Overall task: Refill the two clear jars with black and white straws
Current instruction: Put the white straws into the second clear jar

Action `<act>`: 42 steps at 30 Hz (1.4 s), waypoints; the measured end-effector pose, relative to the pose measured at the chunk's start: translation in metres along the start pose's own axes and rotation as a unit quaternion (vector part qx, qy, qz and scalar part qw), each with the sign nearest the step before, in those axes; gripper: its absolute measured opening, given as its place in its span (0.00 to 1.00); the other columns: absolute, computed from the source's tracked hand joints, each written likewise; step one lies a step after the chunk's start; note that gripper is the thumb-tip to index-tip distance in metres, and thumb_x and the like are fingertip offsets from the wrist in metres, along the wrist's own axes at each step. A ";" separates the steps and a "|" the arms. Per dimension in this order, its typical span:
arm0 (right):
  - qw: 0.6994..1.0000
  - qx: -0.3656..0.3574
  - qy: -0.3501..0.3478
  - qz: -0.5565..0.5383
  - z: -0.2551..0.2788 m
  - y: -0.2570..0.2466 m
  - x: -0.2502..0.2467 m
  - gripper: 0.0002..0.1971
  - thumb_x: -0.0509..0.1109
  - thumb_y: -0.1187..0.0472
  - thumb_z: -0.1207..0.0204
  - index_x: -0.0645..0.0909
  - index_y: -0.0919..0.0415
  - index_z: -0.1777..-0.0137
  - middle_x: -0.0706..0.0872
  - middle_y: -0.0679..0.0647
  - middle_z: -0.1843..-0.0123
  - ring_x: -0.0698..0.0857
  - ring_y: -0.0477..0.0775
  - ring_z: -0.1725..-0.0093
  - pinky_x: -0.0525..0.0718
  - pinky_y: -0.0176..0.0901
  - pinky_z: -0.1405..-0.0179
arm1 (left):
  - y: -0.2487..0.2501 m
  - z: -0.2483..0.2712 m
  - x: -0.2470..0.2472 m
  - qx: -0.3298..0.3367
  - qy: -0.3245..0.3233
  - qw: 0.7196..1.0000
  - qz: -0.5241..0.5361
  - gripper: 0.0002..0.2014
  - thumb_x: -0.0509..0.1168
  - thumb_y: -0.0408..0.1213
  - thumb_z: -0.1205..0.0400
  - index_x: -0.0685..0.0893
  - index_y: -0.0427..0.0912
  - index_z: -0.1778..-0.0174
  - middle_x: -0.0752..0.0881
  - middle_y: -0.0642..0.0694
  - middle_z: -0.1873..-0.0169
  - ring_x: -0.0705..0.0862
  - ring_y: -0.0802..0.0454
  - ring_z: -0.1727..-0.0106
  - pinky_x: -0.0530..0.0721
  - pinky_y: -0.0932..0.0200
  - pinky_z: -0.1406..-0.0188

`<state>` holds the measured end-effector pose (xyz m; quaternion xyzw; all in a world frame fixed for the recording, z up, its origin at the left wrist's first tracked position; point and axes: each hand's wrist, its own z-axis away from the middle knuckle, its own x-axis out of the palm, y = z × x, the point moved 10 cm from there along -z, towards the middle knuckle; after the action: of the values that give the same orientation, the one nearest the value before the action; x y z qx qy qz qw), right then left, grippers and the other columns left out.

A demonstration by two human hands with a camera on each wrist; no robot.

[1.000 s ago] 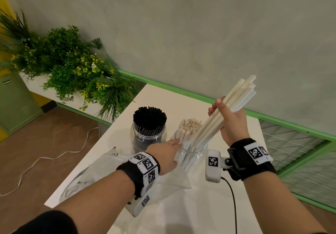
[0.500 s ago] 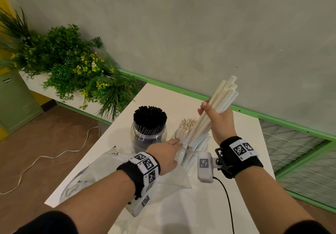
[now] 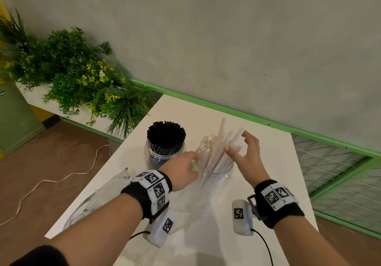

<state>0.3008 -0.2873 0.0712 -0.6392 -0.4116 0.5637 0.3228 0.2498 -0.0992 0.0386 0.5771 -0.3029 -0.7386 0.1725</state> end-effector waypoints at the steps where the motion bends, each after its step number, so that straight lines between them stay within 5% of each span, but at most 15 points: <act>1: 1.000 0.006 -0.011 -0.004 0.004 0.009 -0.002 0.44 0.74 0.30 0.43 0.63 0.41 0.28 0.64 0.42 0.28 0.64 0.47 0.24 0.65 0.47 0.25 | -0.003 -0.002 -0.006 -0.013 0.021 0.999 0.039 0.25 0.65 0.41 0.20 0.68 0.49 0.27 0.75 0.48 0.31 0.81 0.54 0.44 0.78 0.59 0.45; 5: 0.994 0.070 -0.077 0.043 0.012 0.054 0.004 0.61 0.71 0.21 0.52 0.55 0.45 0.19 0.60 0.44 0.22 0.61 0.49 0.21 0.65 0.55 0.22 | -0.012 -0.019 -0.002 -0.070 0.010 0.990 0.119 0.38 0.67 0.43 0.22 0.55 0.47 0.19 0.64 0.47 0.22 0.77 0.49 0.32 0.79 0.55 0.36; 8: 0.984 0.096 -0.131 0.067 0.010 0.069 0.020 0.64 0.72 0.21 0.54 0.54 0.47 0.17 0.59 0.47 0.20 0.59 0.50 0.19 0.63 0.56 0.21 | -0.009 -0.037 0.011 -0.092 -0.037 0.988 0.122 0.51 0.72 0.53 0.26 0.44 0.48 0.17 0.60 0.45 0.19 0.71 0.45 0.25 0.74 0.51 0.28; 11: 0.979 0.107 -0.163 0.061 0.001 0.073 0.035 0.60 0.78 0.24 0.55 0.62 0.47 0.22 0.68 0.49 0.24 0.68 0.50 0.23 0.70 0.55 0.24 | -0.006 -0.055 0.022 -0.103 -0.070 0.983 0.133 0.60 0.75 0.61 0.34 0.42 0.47 0.17 0.64 0.46 0.21 0.68 0.47 0.23 0.68 0.55 0.25; 13: 0.977 0.107 -0.185 -0.013 -0.003 0.064 0.047 0.47 0.86 0.37 0.52 0.68 0.40 0.31 0.78 0.50 0.29 0.78 0.48 0.30 0.79 0.48 0.33 | -0.006 -0.065 0.028 -0.107 -0.077 0.974 0.186 0.67 0.79 0.65 0.44 0.44 0.49 0.17 0.71 0.49 0.25 0.73 0.49 0.26 0.69 0.55 0.25; 17: 0.974 0.060 -0.174 -0.133 -0.005 0.042 0.059 0.38 0.85 0.73 0.42 0.74 0.53 0.33 0.89 0.53 0.41 0.87 0.53 0.40 0.86 0.42 0.48 | -0.010 -0.074 0.029 -0.106 -0.024 0.969 0.221 0.58 0.80 0.59 0.44 0.56 0.46 0.23 0.78 0.52 0.35 0.76 0.52 0.32 0.73 0.53 0.28; 19: 0.973 0.047 -0.155 -0.168 -0.004 0.038 0.060 0.41 0.82 0.78 0.41 0.69 0.59 0.30 0.88 0.57 0.40 0.87 0.55 0.41 0.86 0.41 0.49 | -0.003 -0.074 0.024 -0.085 0.006 0.969 0.231 0.57 0.80 0.61 0.47 0.59 0.49 0.25 0.78 0.52 0.35 0.76 0.52 0.32 0.75 0.48 0.28; 25: 0.977 0.014 -0.087 -0.193 -0.009 0.031 0.049 0.43 0.82 0.77 0.40 0.63 0.51 0.32 0.84 0.54 0.39 0.87 0.52 0.40 0.86 0.41 0.49 | 0.010 -0.070 0.012 -0.054 0.009 0.956 0.288 0.49 0.80 0.42 0.33 0.55 0.43 0.23 0.78 0.54 0.39 0.78 0.57 0.37 0.76 0.63 0.36; 29: 0.994 0.014 -0.059 -0.088 -0.005 0.034 0.043 0.56 0.87 0.55 0.44 0.54 0.48 0.20 0.69 0.47 0.26 0.72 0.47 0.27 0.81 0.36 0.38 | 0.010 -0.058 0.003 -0.050 0.016 0.971 0.235 0.49 0.76 0.42 0.27 0.49 0.48 0.18 0.69 0.49 0.29 0.68 0.54 0.26 0.64 0.67 0.35; 33: 0.999 -0.010 -0.025 -0.018 -0.003 0.038 0.035 0.60 0.83 0.34 0.49 0.52 0.42 0.20 0.69 0.51 0.26 0.71 0.51 0.26 0.75 0.55 0.27 | 0.011 -0.049 -0.010 -0.022 0.052 0.983 0.172 0.41 0.70 0.38 0.22 0.53 0.54 0.18 0.65 0.48 0.21 0.67 0.51 0.23 0.66 0.64 0.32; 39: 0.981 -0.133 0.021 0.138 0.004 0.012 0.029 0.52 0.83 0.48 0.38 0.56 0.57 0.19 0.66 0.54 0.28 0.68 0.46 0.28 0.69 0.40 0.27 | 0.028 -0.038 -0.024 0.048 0.103 0.990 0.079 0.33 0.66 0.35 0.21 0.62 0.52 0.20 0.67 0.48 0.23 0.67 0.55 0.24 0.60 0.70 0.30; 42: 0.965 -0.162 -0.027 0.204 0.009 0.011 0.040 0.48 0.79 0.50 0.30 0.54 0.59 0.17 0.58 0.54 0.19 0.64 0.53 0.21 0.69 0.52 0.22 | 0.026 -0.036 -0.026 0.045 0.116 0.990 0.067 0.27 0.65 0.35 0.20 0.69 0.50 0.24 0.70 0.48 0.26 0.74 0.53 0.29 0.68 0.65 0.28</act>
<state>0.2944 -0.2571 0.0416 -0.7378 -0.3668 0.5608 0.0818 0.2886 -0.1115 0.0694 0.6442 -0.3518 -0.6393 0.2293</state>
